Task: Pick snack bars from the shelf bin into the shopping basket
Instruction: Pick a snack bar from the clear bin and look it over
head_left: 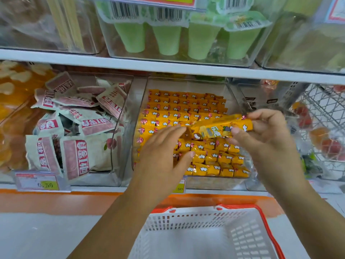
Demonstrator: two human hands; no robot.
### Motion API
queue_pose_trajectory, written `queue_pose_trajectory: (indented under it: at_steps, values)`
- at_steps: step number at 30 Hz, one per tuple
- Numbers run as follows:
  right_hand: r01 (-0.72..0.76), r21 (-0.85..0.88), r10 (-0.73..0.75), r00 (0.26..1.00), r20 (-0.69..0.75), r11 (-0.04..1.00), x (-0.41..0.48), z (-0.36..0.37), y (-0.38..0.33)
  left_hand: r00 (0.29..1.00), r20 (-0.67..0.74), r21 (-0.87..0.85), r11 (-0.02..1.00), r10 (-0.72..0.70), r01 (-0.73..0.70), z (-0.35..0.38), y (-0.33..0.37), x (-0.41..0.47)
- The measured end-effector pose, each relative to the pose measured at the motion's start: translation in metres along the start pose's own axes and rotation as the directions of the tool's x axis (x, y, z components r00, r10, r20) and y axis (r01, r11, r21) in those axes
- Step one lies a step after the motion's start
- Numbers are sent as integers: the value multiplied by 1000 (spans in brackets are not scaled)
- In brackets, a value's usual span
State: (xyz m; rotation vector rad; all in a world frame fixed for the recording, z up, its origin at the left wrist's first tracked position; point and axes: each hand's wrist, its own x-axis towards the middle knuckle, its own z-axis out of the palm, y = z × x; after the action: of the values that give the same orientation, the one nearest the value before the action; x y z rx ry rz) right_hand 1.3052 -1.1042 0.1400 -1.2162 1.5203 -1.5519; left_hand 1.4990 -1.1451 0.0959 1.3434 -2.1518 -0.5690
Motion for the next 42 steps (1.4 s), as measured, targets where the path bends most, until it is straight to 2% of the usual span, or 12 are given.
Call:
queue_pose_trajectory:
  at_steps: [4,7,11,15,19,22,25,27,30,33,37,42]
  values:
    - [71,-358,-26,991,129,931,30,5,-10,991,134,325,943,27,-70,10,-11,6]
    - [203,-685,-1,959,284,699,46,8,-13,991,131,353,933,28,-73,11,-11,6]
    - [378,-784,44,889,456,492,62,20,-14,990,135,344,935,43,-87,8,-17,6]
    - [552,-748,132,765,630,369,74,38,15,985,152,359,925,77,-128,10,-22,7]
    - [484,-772,146,801,580,411,85,47,25,982,155,393,905,108,-161,13,-28,5]
    - [429,-702,61,829,556,568,85,57,19,980,152,411,893,130,-182,15,-31,5]
    - [485,-734,137,784,606,475,85,68,28,977,170,407,893,131,-190,14,-30,5]
    - [476,-771,138,807,574,423,86,73,29,976,184,374,910,118,-180,13,-29,5]
    - [414,-807,140,849,509,422,89,73,22,979,172,344,924,112,-166,11,-27,5]
    - [400,-790,203,820,535,465,87,72,16,979,173,330,931,105,-158,9,-26,4]
    - [482,-806,189,805,562,343,83,77,27,978,197,340,931,67,-132,8,-22,2]
    - [432,-770,19,867,498,469,71,68,30,976,215,360,927,30,-108,7,-20,2]
